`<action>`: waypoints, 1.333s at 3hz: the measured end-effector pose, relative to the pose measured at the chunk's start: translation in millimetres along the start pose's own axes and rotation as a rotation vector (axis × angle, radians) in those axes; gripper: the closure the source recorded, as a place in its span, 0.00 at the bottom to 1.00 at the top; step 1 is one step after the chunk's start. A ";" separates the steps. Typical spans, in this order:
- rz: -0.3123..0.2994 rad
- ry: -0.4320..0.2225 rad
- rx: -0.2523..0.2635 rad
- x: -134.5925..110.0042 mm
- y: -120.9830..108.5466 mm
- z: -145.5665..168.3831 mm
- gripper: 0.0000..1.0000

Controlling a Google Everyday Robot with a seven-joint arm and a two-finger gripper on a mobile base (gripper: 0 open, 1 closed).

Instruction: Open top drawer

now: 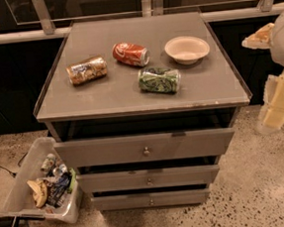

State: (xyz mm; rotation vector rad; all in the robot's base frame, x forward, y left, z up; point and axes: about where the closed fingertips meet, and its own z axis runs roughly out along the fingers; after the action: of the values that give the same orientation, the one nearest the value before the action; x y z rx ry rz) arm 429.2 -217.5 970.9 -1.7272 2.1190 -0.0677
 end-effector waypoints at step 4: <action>-0.230 -0.286 0.052 21.9 80.4 126.8 0.00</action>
Offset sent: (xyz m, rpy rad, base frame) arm -0.0454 0.0040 -0.0918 0.1662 -0.3166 0.3225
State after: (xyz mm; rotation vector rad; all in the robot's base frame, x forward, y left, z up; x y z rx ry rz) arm 393.9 -192.4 825.6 -1.8213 1.6977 0.0560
